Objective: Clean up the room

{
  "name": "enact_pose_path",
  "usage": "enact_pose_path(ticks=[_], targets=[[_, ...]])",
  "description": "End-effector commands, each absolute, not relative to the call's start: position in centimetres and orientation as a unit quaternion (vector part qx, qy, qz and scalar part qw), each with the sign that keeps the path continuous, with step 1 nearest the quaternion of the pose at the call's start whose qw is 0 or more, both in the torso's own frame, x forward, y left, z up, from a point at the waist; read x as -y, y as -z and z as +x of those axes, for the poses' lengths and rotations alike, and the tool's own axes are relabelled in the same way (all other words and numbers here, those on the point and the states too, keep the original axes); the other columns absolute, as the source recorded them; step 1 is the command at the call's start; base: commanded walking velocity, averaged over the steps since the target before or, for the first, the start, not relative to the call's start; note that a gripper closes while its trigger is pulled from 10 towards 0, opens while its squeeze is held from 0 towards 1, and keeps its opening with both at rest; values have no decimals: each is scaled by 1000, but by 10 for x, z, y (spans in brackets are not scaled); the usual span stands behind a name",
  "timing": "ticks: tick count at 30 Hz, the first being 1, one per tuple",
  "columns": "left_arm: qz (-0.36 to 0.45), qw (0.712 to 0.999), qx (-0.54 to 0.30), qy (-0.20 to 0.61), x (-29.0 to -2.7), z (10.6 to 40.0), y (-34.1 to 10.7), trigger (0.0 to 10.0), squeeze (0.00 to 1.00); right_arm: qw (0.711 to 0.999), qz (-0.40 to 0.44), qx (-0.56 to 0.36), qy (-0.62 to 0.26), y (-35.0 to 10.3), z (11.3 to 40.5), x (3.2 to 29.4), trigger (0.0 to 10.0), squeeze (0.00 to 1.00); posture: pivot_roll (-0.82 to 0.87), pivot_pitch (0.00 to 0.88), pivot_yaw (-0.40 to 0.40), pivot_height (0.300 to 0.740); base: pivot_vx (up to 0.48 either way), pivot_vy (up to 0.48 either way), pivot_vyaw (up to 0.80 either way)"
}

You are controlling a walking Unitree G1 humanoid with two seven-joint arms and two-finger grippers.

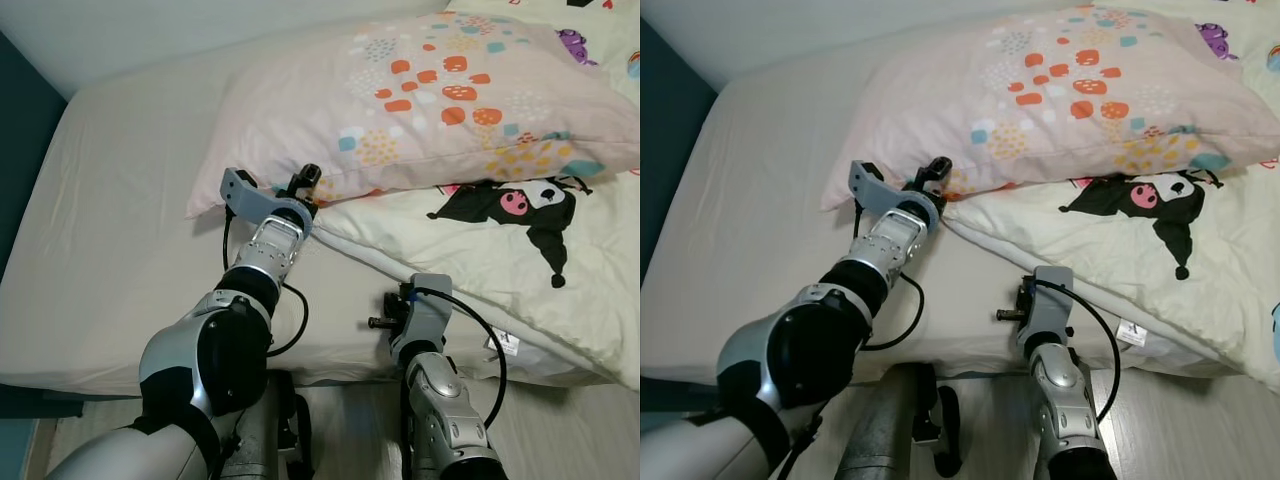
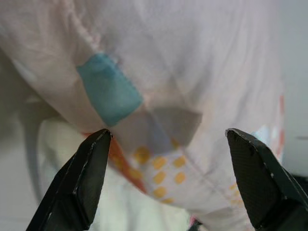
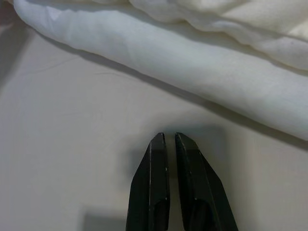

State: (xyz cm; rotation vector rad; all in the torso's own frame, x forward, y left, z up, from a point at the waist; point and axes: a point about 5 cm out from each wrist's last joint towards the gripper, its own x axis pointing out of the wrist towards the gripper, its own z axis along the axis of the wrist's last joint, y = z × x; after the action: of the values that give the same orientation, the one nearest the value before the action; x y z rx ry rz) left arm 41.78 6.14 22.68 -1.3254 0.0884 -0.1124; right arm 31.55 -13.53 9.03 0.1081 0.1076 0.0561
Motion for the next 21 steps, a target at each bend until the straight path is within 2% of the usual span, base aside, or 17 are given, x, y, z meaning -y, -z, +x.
enact_pose_path(ticks=[1, 2, 4, 5, 6, 7, 9, 10, 12, 13, 15, 16, 19, 20, 21], targets=[[-631, 773, -38, 50, -66, 419, -226, 10000, 0, 995, 51, -82, -30, -78, 308, 133, 10000, 0, -170, 472, 239, 627, 0, 0, 0], [-632, 772, -34, 60, -65, 419, -229, 10000, 0, 995, 50, -82, -30, -78, 308, 133, 10000, 0, -169, 470, 238, 627, 0, 0, 0], [-589, 801, -41, 97, -58, 418, -230, 10000, 0, 995, 45, -82, -32, -78, 310, 134, 10000, 0, -164, 462, 226, 627, 0, 0, 0], [-589, 801, -41, 97, -58, 418, -230, 10000, 0, 995, 45, -82, -32, -78, 310, 134, 10000, 0, -164, 462, 226, 627, 0, 0, 0], [-552, 824, -46, 117, -55, 417, -229, 10000, 0, 995, 42, -85, -36, -78, 311, 133, 10000, 0, -152, 456, 215, 627, 0, 0, 0], [-462, 874, -49, 142, -53, 415, -225, 10000, 0, 994, 28, -90, -51, -78, 311, 129, 10000, 0, -142, 448, 201, 627, 0, 0, 0], [-462, 874, -49, 142, -53, 415, -225, 10000, 0, 994, 28, -90, -51, -78, 311, 129, 10000, 0, -142, 448, 201, 627, 0, 0, 0], [-381, 908, -51, 166, -53, 414, -219, 10000, 0, 993, 14, -97, -72, -77, 311, 124, 10000, 0, -133, 423, 184, 627, 0, 0, 0], [-241, 949, -50, 199, -62, 411, -204, 10000, 0, 987, -24, -102, -126, -78, 307, 111, 10000, 0, -122, 390, 153, 627, 0, 0, 0], [-241, 949, -50, 199, -62, 411, -204, 10000, 0, 987, -24, -102, -126, -78, 307, 111, 10000, 0, -122, 390, 153, 627, 0, 0, 0], [-173, 962, -43, 209, -76, 408, -191, 10000, 0, 979, -52, -101, -168, -77, 302, 103, 10000, 0, -105, 370, 115, 627, 0, 0, 0], [-173, 962, -43, 209, -76, 408, -191, 10000, 0, 979, -52, -101, -168, -77, 302, 103, 10000, 0, -105, 370, 115, 627, 0, 0, 0], [-117, 971, -25, 205, -121, 401, -169, 10000, 0, 971, -87, -73, -212, -84, 290, 99, 10000, 0, -85, 323, 60, 627, 0, 0, 0], [-102, 973, -20, 204, -132, 398, -165, 10000, 0, 969, -96, -58, -220, -88, 287, 98, 10000, 0, -84, 321, 56, 627, 0, 0, 0], [-102, 973, -20, 204, -132, 398, -165, 10000, 0, 969, -96, -58, -220, -88, 287, 98, 10000, 0, -84, 321, 56, 627, 0, 0, 0]])
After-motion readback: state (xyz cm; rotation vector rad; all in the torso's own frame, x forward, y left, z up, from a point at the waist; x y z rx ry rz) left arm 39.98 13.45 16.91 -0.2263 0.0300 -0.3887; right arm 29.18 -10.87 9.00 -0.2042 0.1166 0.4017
